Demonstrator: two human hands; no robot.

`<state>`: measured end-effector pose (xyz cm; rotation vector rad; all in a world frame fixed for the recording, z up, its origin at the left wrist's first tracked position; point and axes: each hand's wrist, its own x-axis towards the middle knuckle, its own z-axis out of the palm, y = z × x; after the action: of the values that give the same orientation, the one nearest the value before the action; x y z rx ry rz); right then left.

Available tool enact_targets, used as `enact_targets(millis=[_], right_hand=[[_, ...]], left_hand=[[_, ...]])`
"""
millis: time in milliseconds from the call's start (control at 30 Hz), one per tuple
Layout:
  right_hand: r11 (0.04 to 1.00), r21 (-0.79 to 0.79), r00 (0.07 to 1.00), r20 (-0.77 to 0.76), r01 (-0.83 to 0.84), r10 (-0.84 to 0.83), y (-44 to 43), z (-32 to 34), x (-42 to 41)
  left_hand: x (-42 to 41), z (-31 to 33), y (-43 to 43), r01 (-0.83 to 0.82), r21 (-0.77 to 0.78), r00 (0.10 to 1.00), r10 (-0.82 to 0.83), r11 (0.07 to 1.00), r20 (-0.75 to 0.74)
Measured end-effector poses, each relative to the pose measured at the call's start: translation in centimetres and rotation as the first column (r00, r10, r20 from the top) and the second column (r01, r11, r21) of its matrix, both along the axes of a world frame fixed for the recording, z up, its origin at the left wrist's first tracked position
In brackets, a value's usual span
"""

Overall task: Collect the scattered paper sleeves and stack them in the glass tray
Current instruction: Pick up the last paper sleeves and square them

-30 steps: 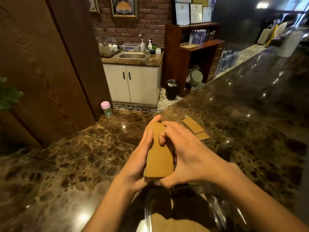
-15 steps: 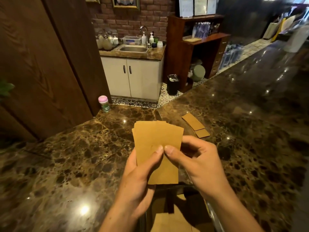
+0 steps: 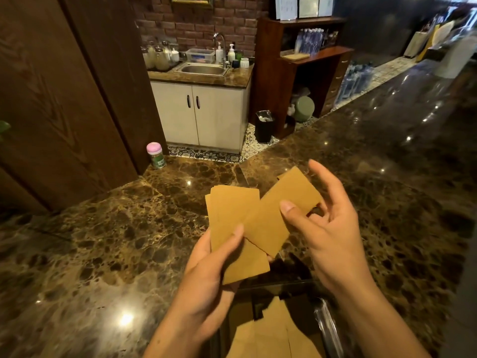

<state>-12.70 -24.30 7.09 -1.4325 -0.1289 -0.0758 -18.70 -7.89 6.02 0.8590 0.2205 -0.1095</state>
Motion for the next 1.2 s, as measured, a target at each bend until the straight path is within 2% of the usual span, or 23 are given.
enact_targets(millis=[100, 167, 233, 400, 467, 600, 667, 733, 800, 833, 867, 967, 1033, 1100, 1200], right_hand=[[0.987, -0.127, 0.995, -0.026, -0.097, 0.094, -0.7, 0.5, 0.1], [0.945, -0.280, 0.985, -0.048, -0.170, 0.163, -0.9, 0.7, -0.1], [0.883, -0.428, 0.980, -0.040, -0.193, 0.194, -0.6, 1.3, -0.2], [0.790, -0.590, 0.980, -0.013, -0.167, 0.197, -0.4, 2.6, 0.6], [0.792, -0.604, 0.988, 0.047, -0.087, 0.144, -0.5, 2.6, 0.9], [0.898, -0.439, 0.995, 0.097, 0.009, 0.038, -0.6, 1.5, 0.6], [0.850, -0.514, 0.990, 0.004, -0.117, 0.138, -1.2, 1.6, 0.7], [0.695, -0.601, 0.917, -0.206, -0.394, 0.342, -1.7, 2.5, 0.7], [0.567, -0.614, 0.830, -0.319, -0.549, 0.459, -1.6, 2.9, 0.7], [0.569, -0.605, 0.823, -0.314, -0.557, 0.473, -1.4, 2.9, 0.7], [0.610, -0.588, 0.841, -0.278, -0.531, 0.464, -1.3, 2.8, 0.7], [0.841, -0.434, 0.946, -0.119, -0.323, 0.302, -1.5, 2.0, 0.7], [0.943, -0.267, 0.978, -0.116, -0.200, 0.175, -1.2, 1.7, 0.5], [0.967, -0.190, 0.980, -0.136, -0.170, 0.145, -0.6, 1.2, 0.0], [0.943, -0.253, 0.975, -0.115, -0.216, 0.193, 0.2, 0.8, -1.0]], left_hand=[[0.4, 0.2, 0.2, -0.045, 0.024, 0.999, 0.046, 0.999, -0.020], [0.6, 0.2, 0.1, -0.081, 0.073, 0.997, 0.082, 0.994, -0.014], [0.7, 0.3, 0.1, -0.103, 0.125, 0.994, 0.105, 0.987, -0.006], [0.7, 0.2, 0.4, -0.106, 0.120, 0.994, 0.107, 0.987, -0.002], [0.5, 0.3, 0.4, -0.107, 0.108, 0.994, 0.105, 0.988, 0.016], [0.6, 0.3, 0.3, -0.185, 0.120, 0.983, 0.184, 0.975, 0.026], [0.7, 0.4, 0.5, -0.227, 0.112, 0.974, 0.226, 0.968, 0.017], [0.7, 0.6, 0.6, -0.215, 0.111, 0.976, 0.216, 0.970, 0.005], [0.8, 0.6, 0.5, -0.198, 0.131, 0.980, 0.198, 0.971, 0.014], [0.8, 0.6, 0.5, -0.207, 0.129, 0.978, 0.208, 0.970, 0.011], [0.8, 0.5, 0.4, -0.220, 0.111, 0.975, 0.222, 0.969, -0.005], [0.7, 0.8, 0.2, -0.243, 0.052, 0.968, 0.246, 0.969, -0.041], [0.7, 0.9, 0.0, -0.257, 0.052, 0.965, 0.260, 0.965, -0.045], [0.6, 1.0, -0.1, -0.277, 0.069, 0.959, 0.281, 0.958, -0.040], [0.6, 1.0, -0.6, -0.305, 0.070, 0.951, 0.308, 0.950, -0.039]])
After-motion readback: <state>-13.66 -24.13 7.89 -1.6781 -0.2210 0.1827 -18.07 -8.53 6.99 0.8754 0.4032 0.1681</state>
